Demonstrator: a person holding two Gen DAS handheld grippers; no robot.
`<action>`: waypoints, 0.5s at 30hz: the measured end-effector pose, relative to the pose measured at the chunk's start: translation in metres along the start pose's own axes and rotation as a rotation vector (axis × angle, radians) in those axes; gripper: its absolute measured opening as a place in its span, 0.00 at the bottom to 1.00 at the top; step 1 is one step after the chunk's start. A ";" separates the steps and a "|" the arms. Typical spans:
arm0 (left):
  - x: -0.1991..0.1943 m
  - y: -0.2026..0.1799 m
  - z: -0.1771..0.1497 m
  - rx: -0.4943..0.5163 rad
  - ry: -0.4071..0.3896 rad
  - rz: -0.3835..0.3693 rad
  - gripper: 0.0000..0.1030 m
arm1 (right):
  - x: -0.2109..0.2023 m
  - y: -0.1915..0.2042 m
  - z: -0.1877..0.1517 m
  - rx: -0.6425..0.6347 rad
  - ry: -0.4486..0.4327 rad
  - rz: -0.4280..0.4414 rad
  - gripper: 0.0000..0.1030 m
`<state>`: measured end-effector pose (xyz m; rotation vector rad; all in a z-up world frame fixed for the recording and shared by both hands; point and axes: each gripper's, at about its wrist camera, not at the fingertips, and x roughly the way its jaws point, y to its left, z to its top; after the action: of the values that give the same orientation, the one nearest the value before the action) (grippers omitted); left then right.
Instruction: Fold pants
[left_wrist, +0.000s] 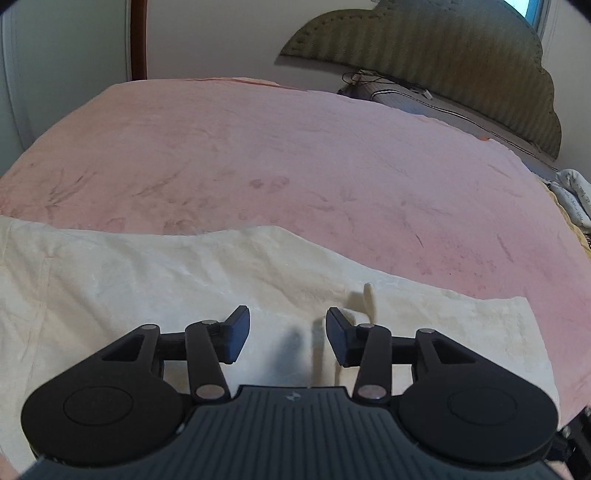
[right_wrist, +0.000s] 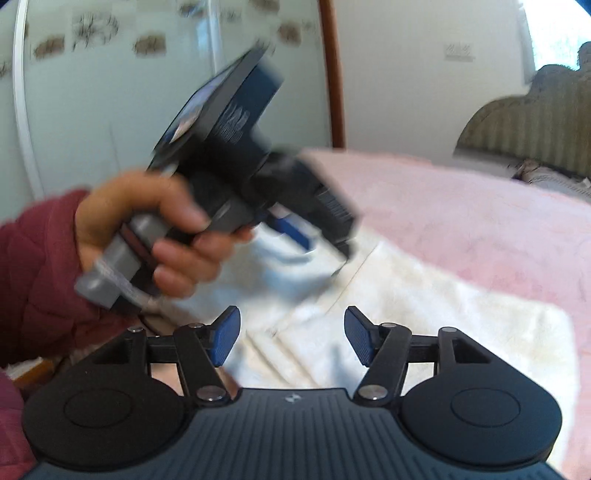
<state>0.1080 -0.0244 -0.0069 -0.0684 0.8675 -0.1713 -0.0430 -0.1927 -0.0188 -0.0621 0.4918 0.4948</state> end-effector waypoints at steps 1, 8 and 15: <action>-0.002 0.001 -0.001 -0.003 0.006 0.005 0.52 | 0.000 0.001 -0.001 -0.022 0.000 -0.061 0.60; -0.018 0.018 -0.013 -0.052 0.012 -0.004 0.53 | 0.017 0.006 -0.017 -0.178 0.086 -0.115 0.59; -0.036 0.032 -0.011 -0.161 0.063 -0.212 0.54 | 0.048 0.057 -0.032 -0.458 0.162 -0.265 0.58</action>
<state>0.0807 0.0133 0.0095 -0.3078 0.9354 -0.3035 -0.0470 -0.1265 -0.0664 -0.6032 0.5116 0.3347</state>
